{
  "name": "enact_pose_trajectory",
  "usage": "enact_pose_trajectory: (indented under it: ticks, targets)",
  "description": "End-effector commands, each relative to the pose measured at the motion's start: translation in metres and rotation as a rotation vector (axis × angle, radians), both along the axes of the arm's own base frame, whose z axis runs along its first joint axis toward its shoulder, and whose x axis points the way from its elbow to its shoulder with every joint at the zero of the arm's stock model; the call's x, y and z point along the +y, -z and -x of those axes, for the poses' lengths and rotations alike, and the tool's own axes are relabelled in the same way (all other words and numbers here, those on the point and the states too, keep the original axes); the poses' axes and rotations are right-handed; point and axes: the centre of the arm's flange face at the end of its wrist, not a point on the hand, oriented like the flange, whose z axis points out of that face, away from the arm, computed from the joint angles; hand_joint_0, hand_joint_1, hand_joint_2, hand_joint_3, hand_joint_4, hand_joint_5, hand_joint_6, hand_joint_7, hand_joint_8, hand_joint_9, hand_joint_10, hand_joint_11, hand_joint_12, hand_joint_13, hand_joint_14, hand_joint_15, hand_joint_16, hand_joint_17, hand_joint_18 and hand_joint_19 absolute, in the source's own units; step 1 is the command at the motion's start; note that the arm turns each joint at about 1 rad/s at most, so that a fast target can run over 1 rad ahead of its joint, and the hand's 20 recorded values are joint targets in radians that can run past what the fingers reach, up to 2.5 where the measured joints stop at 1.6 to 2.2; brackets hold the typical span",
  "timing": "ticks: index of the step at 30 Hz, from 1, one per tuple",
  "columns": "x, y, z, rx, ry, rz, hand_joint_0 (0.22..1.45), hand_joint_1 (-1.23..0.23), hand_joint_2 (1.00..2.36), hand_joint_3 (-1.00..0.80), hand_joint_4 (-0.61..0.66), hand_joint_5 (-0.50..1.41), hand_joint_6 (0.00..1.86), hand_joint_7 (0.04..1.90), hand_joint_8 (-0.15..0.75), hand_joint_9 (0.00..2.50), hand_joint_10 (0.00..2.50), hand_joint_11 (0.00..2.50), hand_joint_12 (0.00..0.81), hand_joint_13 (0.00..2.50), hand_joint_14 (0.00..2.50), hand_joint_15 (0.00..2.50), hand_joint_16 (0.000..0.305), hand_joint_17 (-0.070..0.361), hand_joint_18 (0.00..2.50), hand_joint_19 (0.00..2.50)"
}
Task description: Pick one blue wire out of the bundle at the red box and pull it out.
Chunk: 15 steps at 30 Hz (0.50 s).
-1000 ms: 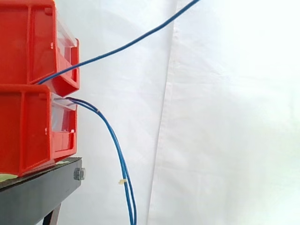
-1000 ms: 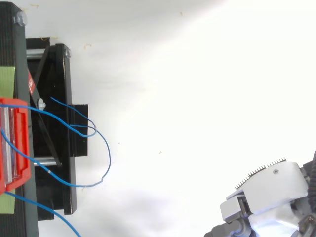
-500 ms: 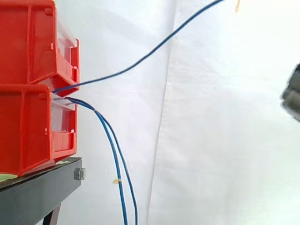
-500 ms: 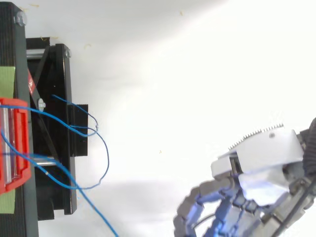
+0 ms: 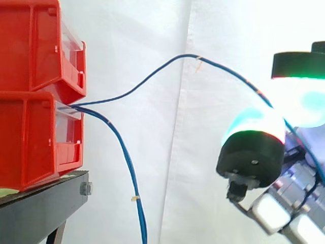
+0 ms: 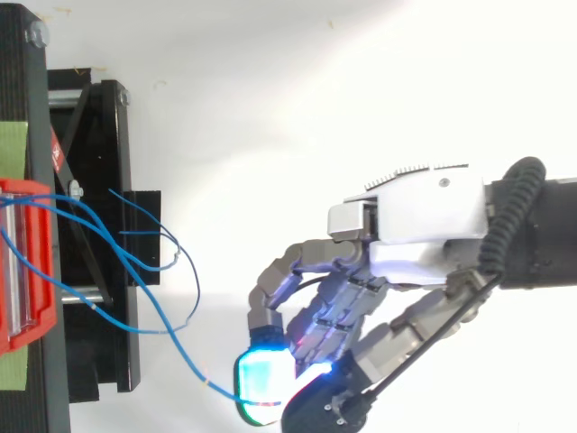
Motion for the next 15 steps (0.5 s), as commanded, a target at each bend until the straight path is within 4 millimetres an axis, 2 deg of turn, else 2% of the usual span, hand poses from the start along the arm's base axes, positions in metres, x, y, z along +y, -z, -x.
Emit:
enact_pose_trajectory:
  ticks: [1,5,9,15]
  targets:
    - [0.004,0.011,-0.005,-0.012,-0.01,0.034,0.61,-0.78,1.11,-0.1,-0.05,-0.14,0.95,1.02,0.391,0.81,0.0,0.25,0.469,0.83,0.01,0.31,0.062,0.139,0.87,0.31]
    - [0.004,0.015,-0.003,-0.005,-0.034,0.109,0.61,-0.78,1.1,-0.1,-0.04,-0.14,0.95,1.03,0.391,0.81,0.0,0.24,0.469,0.83,0.01,0.3,0.062,0.139,0.86,0.31]
    - [0.003,0.029,0.003,0.01,-0.051,0.156,0.61,-0.78,1.1,-0.1,-0.04,-0.14,0.95,1.03,0.389,0.81,0.0,0.25,0.47,0.83,0.01,0.31,0.062,0.139,0.86,0.31]
    - [0.003,0.028,0.002,-0.006,-0.052,0.155,0.61,-0.78,1.1,-0.1,-0.04,-0.14,0.95,1.02,0.389,0.81,0.0,0.24,0.47,0.83,0.01,0.3,0.062,0.139,0.86,0.31]
